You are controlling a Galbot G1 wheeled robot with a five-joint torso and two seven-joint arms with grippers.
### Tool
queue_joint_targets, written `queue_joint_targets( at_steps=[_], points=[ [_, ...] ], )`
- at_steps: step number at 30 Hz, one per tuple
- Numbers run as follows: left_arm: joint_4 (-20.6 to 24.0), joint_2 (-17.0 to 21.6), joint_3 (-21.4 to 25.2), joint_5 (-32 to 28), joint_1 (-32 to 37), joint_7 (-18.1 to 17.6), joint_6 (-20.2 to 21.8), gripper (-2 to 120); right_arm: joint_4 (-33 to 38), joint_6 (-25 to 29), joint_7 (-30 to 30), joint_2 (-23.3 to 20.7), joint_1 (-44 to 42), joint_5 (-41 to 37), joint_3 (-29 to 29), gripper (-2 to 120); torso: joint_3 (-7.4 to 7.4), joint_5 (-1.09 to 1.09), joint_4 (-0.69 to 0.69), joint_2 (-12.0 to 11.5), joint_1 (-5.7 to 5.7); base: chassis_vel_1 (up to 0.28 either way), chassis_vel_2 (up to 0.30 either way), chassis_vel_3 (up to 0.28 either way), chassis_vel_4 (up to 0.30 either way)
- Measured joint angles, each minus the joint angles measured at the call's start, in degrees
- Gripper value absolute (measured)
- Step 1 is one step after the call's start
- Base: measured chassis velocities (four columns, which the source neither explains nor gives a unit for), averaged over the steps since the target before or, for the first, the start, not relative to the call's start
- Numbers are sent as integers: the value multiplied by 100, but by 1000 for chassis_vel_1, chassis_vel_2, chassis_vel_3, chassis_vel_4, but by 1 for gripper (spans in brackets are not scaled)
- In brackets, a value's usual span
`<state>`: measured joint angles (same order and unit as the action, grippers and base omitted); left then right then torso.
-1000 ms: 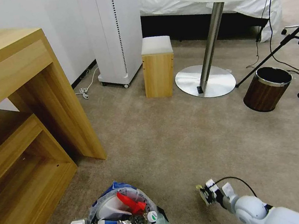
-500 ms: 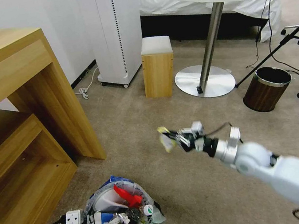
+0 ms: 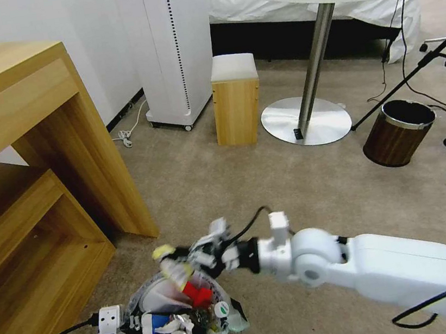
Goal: Pick up the trash bin and place the garbage on the floor into it.
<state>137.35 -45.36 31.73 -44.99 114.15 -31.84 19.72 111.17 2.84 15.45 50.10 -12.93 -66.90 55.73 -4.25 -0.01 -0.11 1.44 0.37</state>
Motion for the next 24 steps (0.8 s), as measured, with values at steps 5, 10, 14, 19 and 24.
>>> queue_joint_targets(
  at_steps=[5,10,14,19,24],
  points=[
    [-29,-141,-78,136,44,49,-4,0,-186,-21,-117,237,141,-104,248,0,0,0,0,0,0,0,0,0,0],
    [-71,-156,-89,253,73,101,-58,0,-422,-25,-120,413,184,-75,480,0,0,1,-1,0,0,0,0,0,0],
    [-91,-136,-66,199,32,88,-73,0,-458,-21,28,423,129,16,543,0,0,1,0,0,0,0,0,0,0],
    [-62,-108,-21,214,85,19,-117,0,-422,4,152,321,107,101,585,11,0,2,-2,1,0,0,0,0,0],
    [-96,-267,-96,431,153,90,-128,0,-418,33,126,280,117,149,571,31,1,2,-1,1,0,0,0,0,0]
  ],
)
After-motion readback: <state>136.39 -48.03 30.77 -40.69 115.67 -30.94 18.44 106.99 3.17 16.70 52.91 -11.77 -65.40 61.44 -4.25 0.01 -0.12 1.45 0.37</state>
